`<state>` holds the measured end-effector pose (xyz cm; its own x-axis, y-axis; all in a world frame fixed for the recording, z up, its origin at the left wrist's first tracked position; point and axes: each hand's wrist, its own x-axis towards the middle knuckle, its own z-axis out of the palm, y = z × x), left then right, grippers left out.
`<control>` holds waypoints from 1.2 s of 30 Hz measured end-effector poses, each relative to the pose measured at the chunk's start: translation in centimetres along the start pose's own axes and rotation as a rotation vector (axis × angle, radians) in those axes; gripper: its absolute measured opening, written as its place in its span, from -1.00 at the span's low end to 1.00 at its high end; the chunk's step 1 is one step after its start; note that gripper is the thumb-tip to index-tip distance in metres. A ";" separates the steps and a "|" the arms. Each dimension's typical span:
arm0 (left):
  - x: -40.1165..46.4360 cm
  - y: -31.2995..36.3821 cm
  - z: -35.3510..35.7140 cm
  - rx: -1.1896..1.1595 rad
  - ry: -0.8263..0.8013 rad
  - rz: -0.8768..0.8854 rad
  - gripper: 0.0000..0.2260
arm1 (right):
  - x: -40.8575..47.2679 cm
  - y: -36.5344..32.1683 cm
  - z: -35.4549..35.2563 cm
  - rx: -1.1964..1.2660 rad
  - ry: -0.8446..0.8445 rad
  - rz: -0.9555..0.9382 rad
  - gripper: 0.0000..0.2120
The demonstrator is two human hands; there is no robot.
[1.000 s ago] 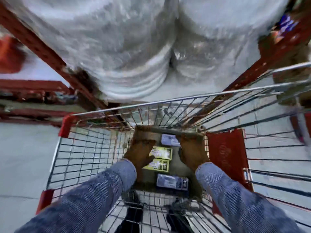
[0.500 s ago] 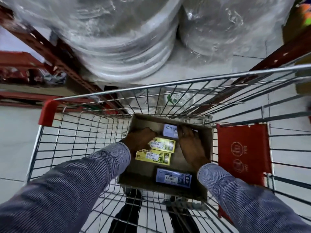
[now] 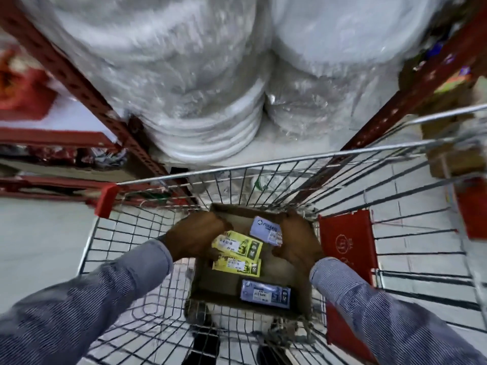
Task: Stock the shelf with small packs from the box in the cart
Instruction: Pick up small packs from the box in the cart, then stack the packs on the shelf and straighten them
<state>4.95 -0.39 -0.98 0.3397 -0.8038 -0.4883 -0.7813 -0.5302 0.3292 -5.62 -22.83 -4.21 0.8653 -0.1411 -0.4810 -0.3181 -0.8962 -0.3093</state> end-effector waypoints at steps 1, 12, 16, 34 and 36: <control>-1.8 0.6 -2.0 0.002 0.043 0.001 -0.49 | -1.2 -0.9 -2.2 0.019 0.041 -0.019 -0.65; -20.1 5.5 -24.0 0.139 0.514 -0.099 -0.60 | -14.5 -12.7 -28.8 0.071 0.473 -0.250 -0.56; -25.3 7.5 -30.8 0.275 0.665 -0.124 -0.50 | -19.8 -16.6 -37.4 0.085 0.626 -0.323 -0.52; -29.7 10.2 -52.1 0.247 1.189 -0.117 -0.39 | -25.5 -21.0 -57.2 -0.119 1.169 -0.354 -0.51; -28.3 10.0 -53.4 0.244 1.202 -0.110 -0.39 | -24.2 -20.5 -57.9 -0.147 1.179 -0.333 -0.49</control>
<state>15.48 2.70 59.25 0.5752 -0.5636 0.5928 -0.7515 -0.6504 0.1108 2.35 -25.42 61.25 0.7408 -0.1217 0.6606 -0.0348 -0.9891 -0.1432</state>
